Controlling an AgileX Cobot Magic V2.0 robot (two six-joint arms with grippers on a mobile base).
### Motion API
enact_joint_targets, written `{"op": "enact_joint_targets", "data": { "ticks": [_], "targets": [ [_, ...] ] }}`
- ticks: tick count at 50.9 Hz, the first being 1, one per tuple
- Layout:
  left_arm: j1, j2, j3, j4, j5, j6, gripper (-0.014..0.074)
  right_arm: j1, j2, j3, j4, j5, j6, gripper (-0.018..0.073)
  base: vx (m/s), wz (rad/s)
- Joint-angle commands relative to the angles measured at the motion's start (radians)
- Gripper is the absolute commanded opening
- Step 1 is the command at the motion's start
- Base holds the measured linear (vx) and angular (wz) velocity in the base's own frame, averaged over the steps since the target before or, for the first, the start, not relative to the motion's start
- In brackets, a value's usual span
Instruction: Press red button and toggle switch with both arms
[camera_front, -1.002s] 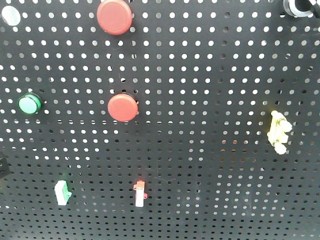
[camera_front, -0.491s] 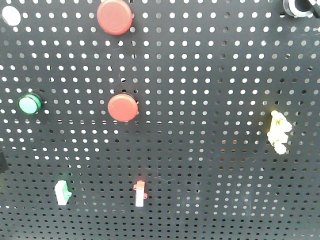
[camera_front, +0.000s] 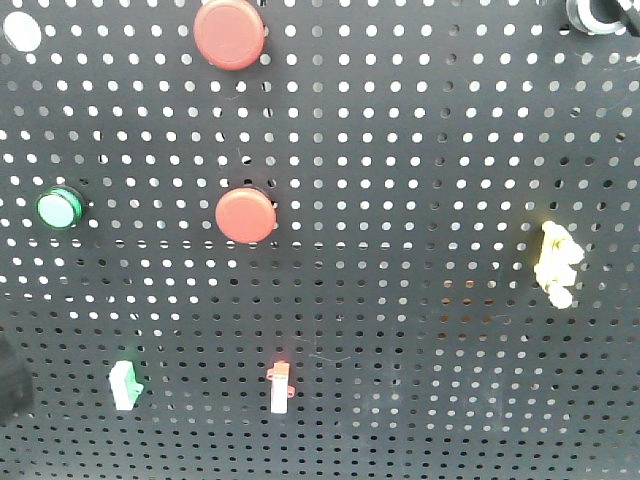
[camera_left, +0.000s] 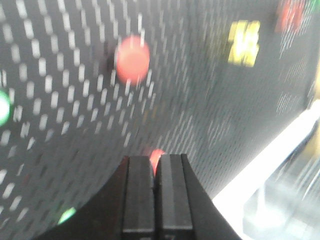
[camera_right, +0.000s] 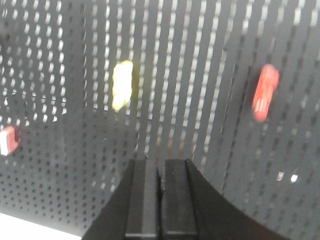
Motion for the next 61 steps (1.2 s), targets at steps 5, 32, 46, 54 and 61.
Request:
{"op": "enact_joint_targets", "data": {
  "ticks": [5,32,46,54,61],
  "targets": [
    [0.001,0.002,-0.032,0.036,-0.05,-0.044,0.0001,-0.007,-0.029,0.062,0.026,-0.087,0.001,0.0,0.0,0.0],
    [0.001,0.002,-0.032,0.036,-0.015,-0.044,0.0001,-0.007,-0.032,0.092,0.041,0.091,0.001,0.0,0.0,0.0],
    [0.066,-0.045,0.075,0.123,-0.313,-0.044,0.0001,-0.007,-0.032,0.092,0.042,0.091,0.001,0.0,0.0,0.0],
    [0.223,-0.174,0.334,0.129,-0.681,-0.128,0.0001,-0.007,-0.032,0.092,0.042,0.091,0.001,0.0,0.0,0.0],
    [0.33,-0.319,0.552,0.242,-0.722,-0.156,0.0001,-0.007,-0.032,0.092,0.042,0.091,0.001,0.0,0.0,0.0]
  ]
}}
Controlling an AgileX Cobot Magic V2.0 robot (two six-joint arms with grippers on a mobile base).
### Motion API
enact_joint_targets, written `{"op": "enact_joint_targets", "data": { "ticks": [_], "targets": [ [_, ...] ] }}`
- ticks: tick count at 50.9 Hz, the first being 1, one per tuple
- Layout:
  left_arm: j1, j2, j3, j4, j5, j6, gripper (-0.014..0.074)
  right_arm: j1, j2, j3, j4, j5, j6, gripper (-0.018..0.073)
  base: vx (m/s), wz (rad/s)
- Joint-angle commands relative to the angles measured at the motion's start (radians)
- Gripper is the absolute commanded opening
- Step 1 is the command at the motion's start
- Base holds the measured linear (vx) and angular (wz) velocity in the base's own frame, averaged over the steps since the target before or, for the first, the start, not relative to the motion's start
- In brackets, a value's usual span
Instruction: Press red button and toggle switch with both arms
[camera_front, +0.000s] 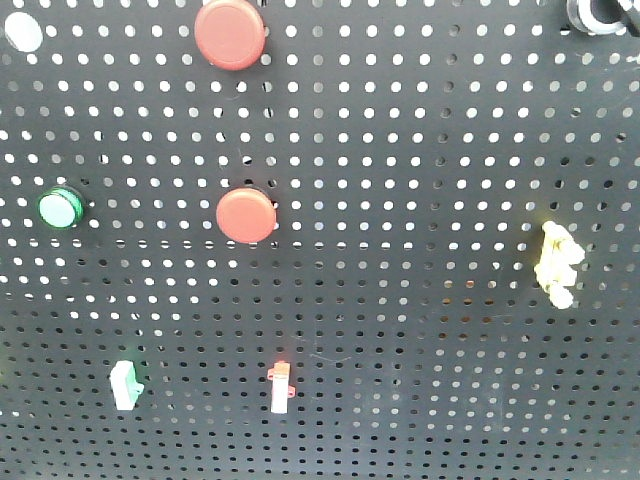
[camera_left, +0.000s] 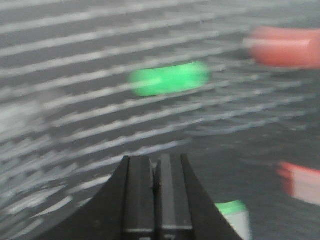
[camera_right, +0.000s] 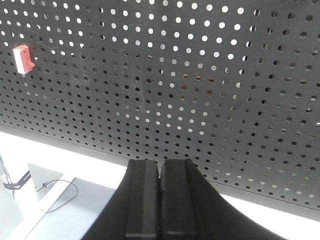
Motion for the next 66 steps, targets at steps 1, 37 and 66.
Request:
{"op": "enact_joint_targets", "data": {
  "ticks": [1,37,66],
  "targets": [
    [0.063,-0.092,0.112,0.102,-0.096,-0.044,0.0001,-0.007,0.017,-0.021,0.019,-0.072,-0.005,0.0,0.0,0.0],
    [0.131,-0.41,0.427,0.359,0.116,-0.375,0.0001,-0.007,0.017,-0.021,0.017,-0.071,-0.005,0.0,0.0,0.0],
    [0.131,-0.409,0.427,0.359,0.116,-0.375,0.0001,-0.007,0.017,-0.021,0.018,-0.071,-0.005,0.0,0.0,0.0]
  ]
}}
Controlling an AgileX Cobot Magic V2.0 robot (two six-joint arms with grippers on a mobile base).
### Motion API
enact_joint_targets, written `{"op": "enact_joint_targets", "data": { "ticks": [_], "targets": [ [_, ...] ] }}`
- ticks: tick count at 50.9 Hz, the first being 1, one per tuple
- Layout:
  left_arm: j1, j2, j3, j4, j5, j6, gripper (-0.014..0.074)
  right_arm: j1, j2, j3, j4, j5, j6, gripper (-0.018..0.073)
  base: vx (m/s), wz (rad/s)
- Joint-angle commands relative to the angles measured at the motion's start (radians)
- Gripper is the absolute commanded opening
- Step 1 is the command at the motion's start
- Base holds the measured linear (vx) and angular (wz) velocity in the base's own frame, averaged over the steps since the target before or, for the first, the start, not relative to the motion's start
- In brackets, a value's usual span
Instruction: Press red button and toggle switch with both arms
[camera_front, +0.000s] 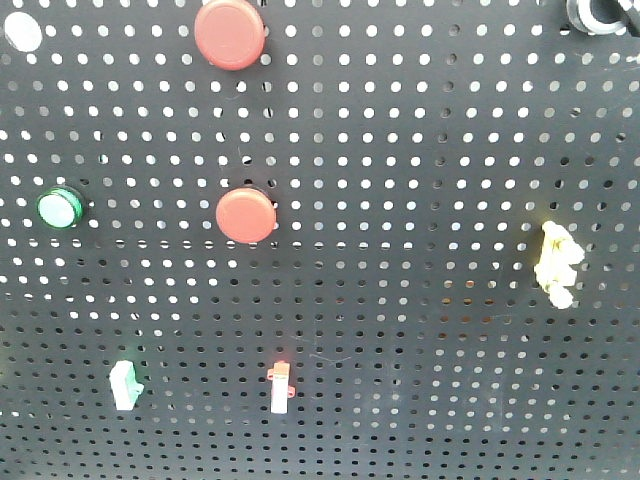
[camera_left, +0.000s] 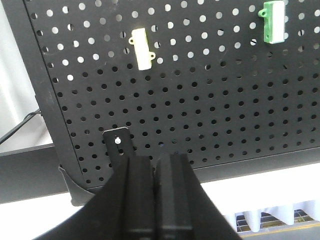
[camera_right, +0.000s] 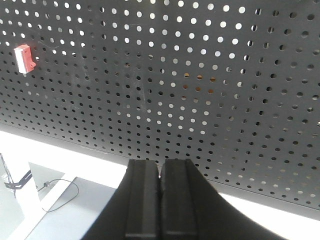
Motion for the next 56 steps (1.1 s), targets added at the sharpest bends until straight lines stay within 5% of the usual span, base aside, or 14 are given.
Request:
{"op": "enact_joint_targets", "data": {
  "ticks": [1,19,33,43,48,56],
  "targets": [
    [0.005,-0.017,0.034,-0.005,-0.075,-0.008,0.0001,-0.007,0.017,-0.021,0.015,-0.074,-0.005,0.0,0.0,0.0],
    [0.005,-0.017,0.034,-0.005,-0.075,-0.008,0.0001,-0.007,0.017,0.003,-0.016,-0.099,-0.007,0.0,0.0,0.0],
    [0.005,-0.017,0.034,-0.005,-0.075,-0.008,0.0001,-0.045,-0.069,0.312,-0.276,-0.578,0.31,0.0,0.0,0.0],
    [0.005,-0.016,0.034,-0.005,-0.074,-0.008,0.0001,-0.073,-0.132,0.593,-0.46,-0.848,0.402,0.0,0.0,0.0],
    [0.005,-0.016,0.034,-0.005,-0.074,-0.008,0.0001,-0.073,-0.134,0.696,-0.46,-0.939,0.401,0.0,0.0,0.0],
    [0.005,-0.016,0.034,-0.005,-0.074,-0.008,0.0001,-0.073,-0.134,0.691,-0.455,-0.857,0.401,0.0,0.0,0.0]
  ]
}}
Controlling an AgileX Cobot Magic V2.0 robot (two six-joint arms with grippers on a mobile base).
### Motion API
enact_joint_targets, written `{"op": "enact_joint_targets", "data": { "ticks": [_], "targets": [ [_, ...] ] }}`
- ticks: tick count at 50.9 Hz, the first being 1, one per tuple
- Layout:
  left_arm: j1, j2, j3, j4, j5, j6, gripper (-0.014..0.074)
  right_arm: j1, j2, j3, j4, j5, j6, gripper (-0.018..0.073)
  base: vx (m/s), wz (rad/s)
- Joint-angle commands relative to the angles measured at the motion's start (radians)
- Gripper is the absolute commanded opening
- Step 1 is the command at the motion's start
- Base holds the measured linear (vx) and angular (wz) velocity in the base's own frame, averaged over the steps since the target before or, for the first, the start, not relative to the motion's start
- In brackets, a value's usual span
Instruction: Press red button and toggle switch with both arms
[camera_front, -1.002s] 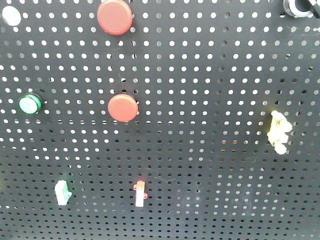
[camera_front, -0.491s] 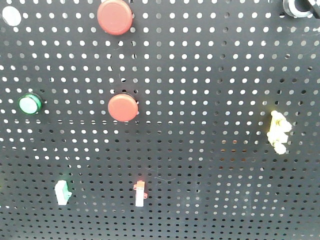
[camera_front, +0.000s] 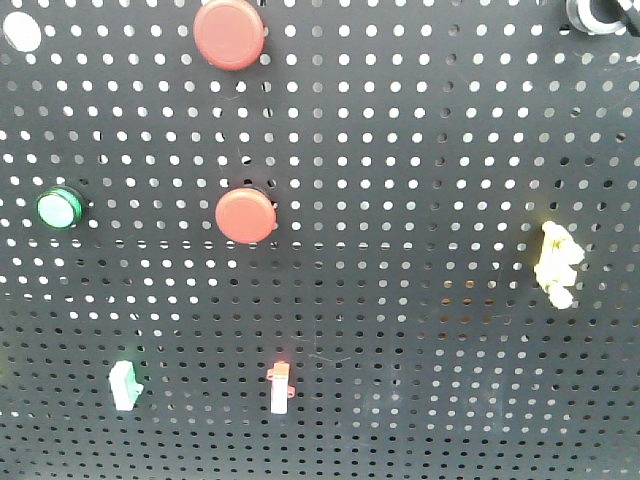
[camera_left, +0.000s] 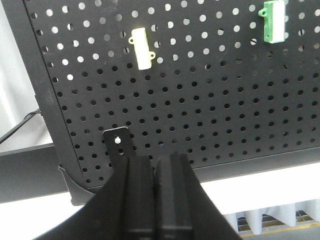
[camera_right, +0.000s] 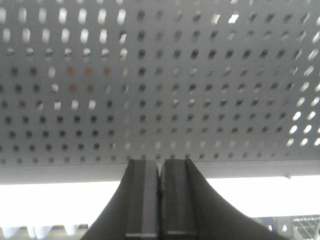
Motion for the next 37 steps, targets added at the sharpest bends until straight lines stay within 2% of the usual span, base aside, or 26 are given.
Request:
{"op": "enact_joint_targets", "data": {
  "ticks": [1,37],
  "targets": [
    [0.005,-0.016,0.034,-0.005,-0.075,-0.008,0.0001,-0.007,-0.015,0.011,-0.013,-0.084,0.001,0.0,0.0,0.0],
    [0.005,-0.016,0.034,-0.005,-0.075,-0.008,0.0001,-0.007,-0.015,0.011,-0.013,-0.081,-0.001,0.0,0.0,0.0]
  ]
}}
